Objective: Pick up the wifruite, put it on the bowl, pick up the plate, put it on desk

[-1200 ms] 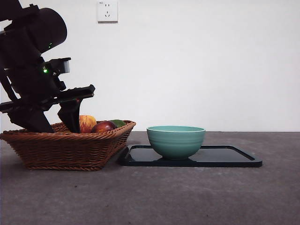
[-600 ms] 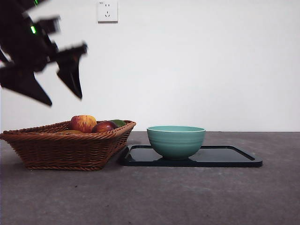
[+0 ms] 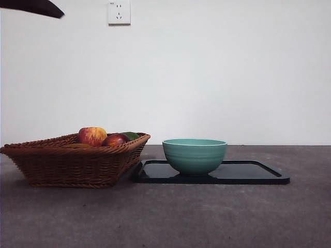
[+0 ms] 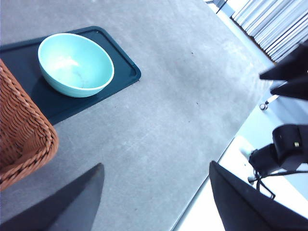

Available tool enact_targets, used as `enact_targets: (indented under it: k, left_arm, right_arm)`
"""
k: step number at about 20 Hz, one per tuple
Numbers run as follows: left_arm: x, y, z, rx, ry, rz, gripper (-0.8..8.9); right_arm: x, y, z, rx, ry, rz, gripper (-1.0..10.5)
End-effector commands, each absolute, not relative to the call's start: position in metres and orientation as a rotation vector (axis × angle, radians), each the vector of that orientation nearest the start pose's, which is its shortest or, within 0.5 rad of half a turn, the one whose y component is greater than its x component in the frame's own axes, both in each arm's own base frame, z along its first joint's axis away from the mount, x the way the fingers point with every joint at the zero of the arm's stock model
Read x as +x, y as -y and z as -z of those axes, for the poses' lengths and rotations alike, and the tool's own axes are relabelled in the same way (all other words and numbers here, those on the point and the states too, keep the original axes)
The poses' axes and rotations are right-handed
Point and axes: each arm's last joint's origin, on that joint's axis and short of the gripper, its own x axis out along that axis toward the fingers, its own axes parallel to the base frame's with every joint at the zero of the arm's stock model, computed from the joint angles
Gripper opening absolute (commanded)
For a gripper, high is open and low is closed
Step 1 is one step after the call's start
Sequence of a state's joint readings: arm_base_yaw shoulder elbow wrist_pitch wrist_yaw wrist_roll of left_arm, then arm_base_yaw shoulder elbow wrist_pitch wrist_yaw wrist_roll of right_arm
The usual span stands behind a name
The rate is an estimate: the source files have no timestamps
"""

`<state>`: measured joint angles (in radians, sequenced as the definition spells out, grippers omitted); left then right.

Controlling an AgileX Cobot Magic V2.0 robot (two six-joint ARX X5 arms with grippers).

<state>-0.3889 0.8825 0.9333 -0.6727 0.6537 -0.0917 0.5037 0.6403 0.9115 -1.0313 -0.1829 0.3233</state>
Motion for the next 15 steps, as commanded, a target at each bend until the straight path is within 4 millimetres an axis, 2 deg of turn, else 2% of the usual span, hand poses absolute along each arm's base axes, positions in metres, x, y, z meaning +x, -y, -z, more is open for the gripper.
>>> enact_targets:
  k: [1,4,7,11,15]
  left_arm:
    - [0.146,0.08,-0.331,-0.129,-0.656,0.999,3.43]
    - [0.146,0.08,-0.331,-0.129,-0.656,0.999,3.43]
    - [0.146,0.08,-0.331,-0.129,-0.656,0.999,3.43]
    - [0.146,0.08,-0.331,-0.129,-0.655,0.999,3.43]
    - [0.146,0.08,-0.331,-0.129,-0.655,0.999,3.43]
  right_arm:
    - [0.094,-0.058,-0.322,0.206,-0.83,-0.521,2.9]
    - [0.129,-0.075,-0.321,0.238,-0.785,-0.513,2.9]
    - [0.182,-0.092,-0.312,0.265,-0.8,-0.465,3.0]
    - [0.253,-0.106,-0.3,0.286,-0.889,-0.432,3.1]
    - [0.31,-0.12,-0.282,0.266,-0.959,-0.411,3.1]
